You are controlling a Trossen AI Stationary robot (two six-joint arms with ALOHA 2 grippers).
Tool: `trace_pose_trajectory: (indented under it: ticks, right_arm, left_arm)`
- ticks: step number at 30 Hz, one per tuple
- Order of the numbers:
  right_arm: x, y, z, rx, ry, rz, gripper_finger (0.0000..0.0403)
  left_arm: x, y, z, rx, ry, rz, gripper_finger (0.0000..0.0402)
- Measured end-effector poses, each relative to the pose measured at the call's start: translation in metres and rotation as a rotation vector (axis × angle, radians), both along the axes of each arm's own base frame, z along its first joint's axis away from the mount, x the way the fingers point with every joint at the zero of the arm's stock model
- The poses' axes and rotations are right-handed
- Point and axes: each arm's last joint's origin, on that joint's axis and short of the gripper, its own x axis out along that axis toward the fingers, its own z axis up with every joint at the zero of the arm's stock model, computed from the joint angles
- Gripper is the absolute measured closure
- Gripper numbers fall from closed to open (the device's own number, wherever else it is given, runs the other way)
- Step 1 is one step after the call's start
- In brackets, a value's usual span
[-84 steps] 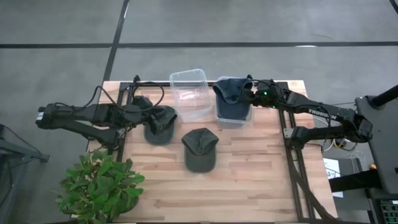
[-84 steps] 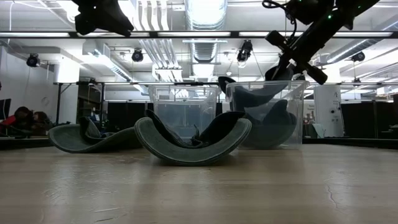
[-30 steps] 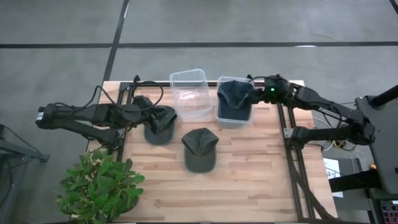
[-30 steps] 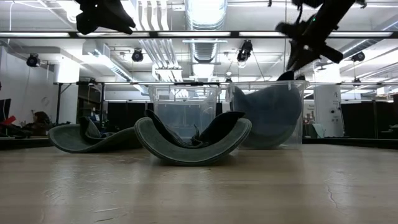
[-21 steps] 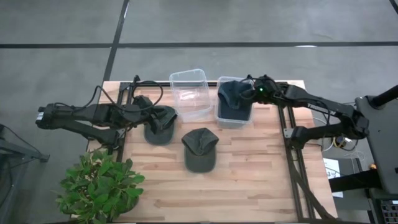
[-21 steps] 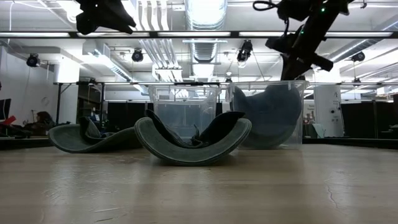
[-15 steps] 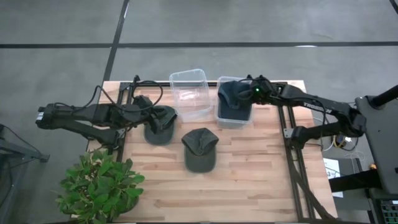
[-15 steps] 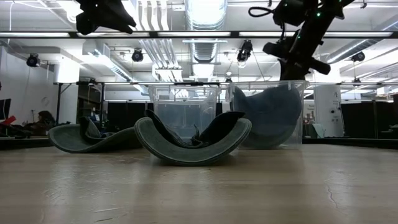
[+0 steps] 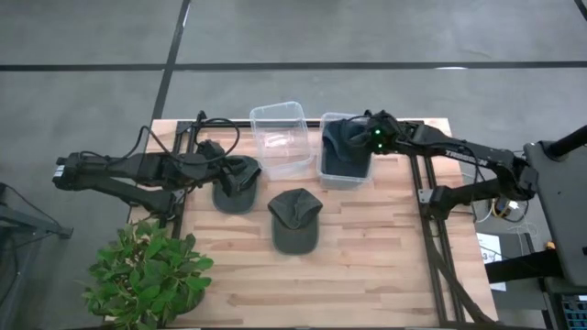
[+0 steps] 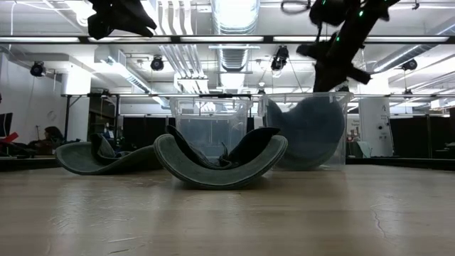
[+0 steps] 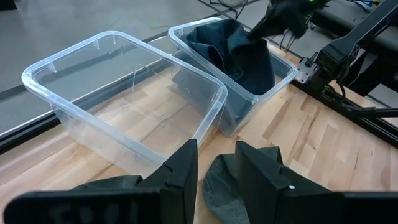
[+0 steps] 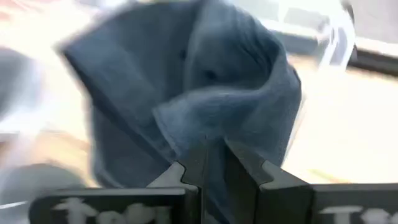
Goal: Pick & Place hat
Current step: Put the dark blue cap into the right transparent bin, then put the top gray cap into the left transparent bin
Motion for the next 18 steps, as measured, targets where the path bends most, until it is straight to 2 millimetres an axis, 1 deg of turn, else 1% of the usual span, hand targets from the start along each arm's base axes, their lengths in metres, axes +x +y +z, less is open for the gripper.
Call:
trace_pose_trajectory:
  ticks: [3,8,13,18]
  right_arm:
    - [-0.009,0.005,0.021,-0.042,-0.059,0.012,0.0360]
    - [-0.033,0.018,0.047,-0.104,-0.132,0.039,0.0360]
    - [-0.059,0.039,0.065,-0.156,-0.234,0.079,0.0360]
    - [-0.082,0.061,0.079,-0.197,-0.346,0.143,0.0360]
  left_arm:
    - [0.000,0.000,0.000,-0.001,0.000,-0.003,0.0301]
    - [0.000,-0.001,0.000,-0.013,0.001,-0.025,0.0301]
    - [0.000,-0.002,-0.001,-0.055,-0.005,-0.050,0.0301]
    - [-0.004,-0.002,-0.008,-0.168,0.024,0.020,0.0301]
